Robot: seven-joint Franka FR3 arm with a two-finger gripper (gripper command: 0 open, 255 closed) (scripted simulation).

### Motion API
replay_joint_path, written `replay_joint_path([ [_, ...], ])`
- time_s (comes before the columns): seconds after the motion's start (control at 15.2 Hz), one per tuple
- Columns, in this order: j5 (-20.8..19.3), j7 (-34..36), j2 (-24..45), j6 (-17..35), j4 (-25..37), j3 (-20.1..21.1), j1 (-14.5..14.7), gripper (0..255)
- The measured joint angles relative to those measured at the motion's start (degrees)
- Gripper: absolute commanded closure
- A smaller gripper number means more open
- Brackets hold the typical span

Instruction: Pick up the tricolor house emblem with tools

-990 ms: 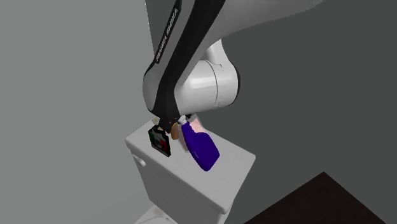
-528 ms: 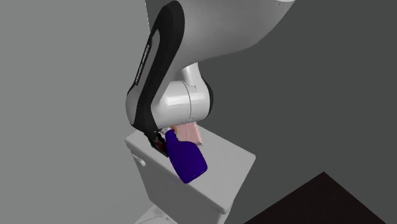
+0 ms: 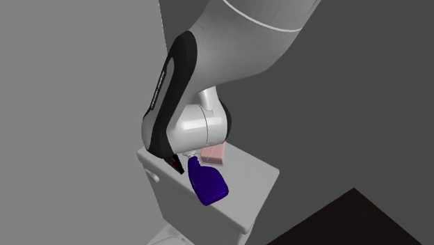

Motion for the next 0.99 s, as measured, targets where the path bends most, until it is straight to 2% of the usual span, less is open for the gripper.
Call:
replay_joint_path([
  [0.66,0.02,-0.07,0.31,0.28,0.09,0.10,-0.08,255],
  [0.99,-0.08,0.43,-2.68,-1.69,-0.98,-0.56,0.46,255],
])
